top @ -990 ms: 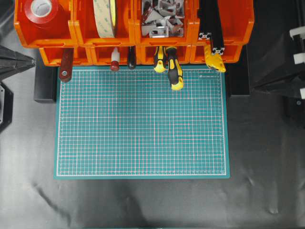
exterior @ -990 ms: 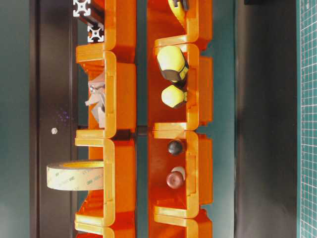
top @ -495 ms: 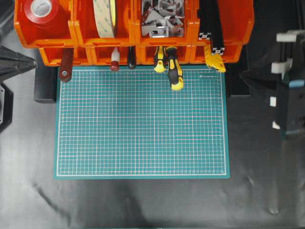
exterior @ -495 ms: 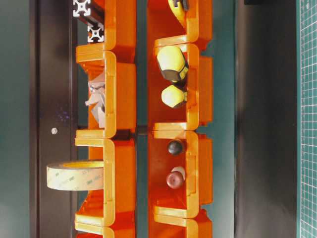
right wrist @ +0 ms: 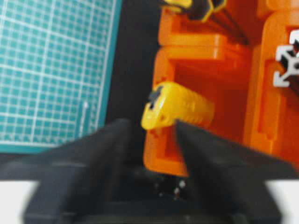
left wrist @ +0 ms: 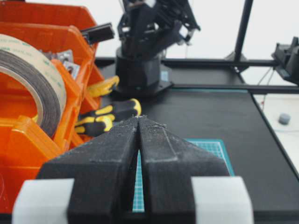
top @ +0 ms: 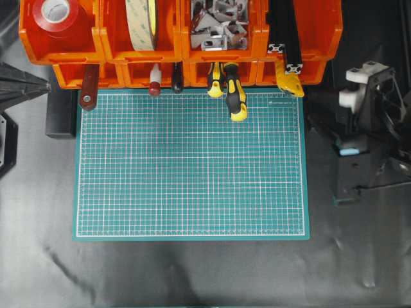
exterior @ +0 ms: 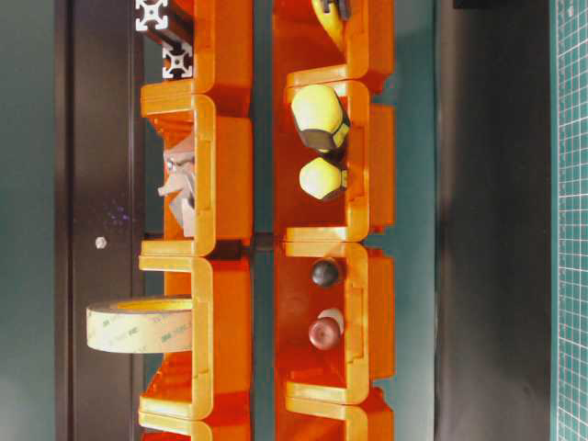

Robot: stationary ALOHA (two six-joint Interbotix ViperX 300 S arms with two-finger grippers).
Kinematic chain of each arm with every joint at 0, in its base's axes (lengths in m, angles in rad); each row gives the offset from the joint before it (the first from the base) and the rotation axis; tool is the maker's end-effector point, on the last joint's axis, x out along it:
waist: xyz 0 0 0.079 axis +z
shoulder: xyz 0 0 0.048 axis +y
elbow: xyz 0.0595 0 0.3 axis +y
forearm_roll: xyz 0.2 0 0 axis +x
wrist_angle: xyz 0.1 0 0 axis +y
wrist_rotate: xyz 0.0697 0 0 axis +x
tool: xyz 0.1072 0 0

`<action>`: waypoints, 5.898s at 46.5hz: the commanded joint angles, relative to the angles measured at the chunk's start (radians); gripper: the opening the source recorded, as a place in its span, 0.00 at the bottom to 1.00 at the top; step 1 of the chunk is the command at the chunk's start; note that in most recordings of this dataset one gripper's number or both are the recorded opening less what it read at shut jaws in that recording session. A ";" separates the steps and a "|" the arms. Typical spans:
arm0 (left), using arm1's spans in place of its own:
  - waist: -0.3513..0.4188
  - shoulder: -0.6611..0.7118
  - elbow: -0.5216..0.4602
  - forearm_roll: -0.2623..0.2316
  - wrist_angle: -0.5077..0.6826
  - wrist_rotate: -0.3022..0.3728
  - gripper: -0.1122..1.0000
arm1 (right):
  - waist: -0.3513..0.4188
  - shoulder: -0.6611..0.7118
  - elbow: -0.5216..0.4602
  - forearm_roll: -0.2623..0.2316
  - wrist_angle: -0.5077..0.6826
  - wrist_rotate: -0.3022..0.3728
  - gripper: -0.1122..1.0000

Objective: Pick cutter from container rack with right arm.
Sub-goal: 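Move the right gripper to the yellow box cutter in the rack, then close the right gripper on the yellow box cutter's body, then pull the cutter out of the rack with the right gripper, then carry the cutter over the mat and lower it with the right gripper, then open the right gripper, release the cutter, and lift away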

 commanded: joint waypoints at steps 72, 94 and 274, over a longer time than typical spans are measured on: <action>0.011 -0.028 0.002 0.003 0.054 -0.012 0.10 | -0.172 0.160 0.094 -0.224 -0.109 0.224 0.46; 0.011 -0.040 0.002 0.003 0.055 -0.012 0.10 | -0.107 0.141 0.043 -0.224 -0.008 0.224 0.36; -0.002 -0.101 -0.008 0.003 0.094 -0.014 0.10 | -0.072 0.692 -0.256 -0.213 -0.661 0.207 0.79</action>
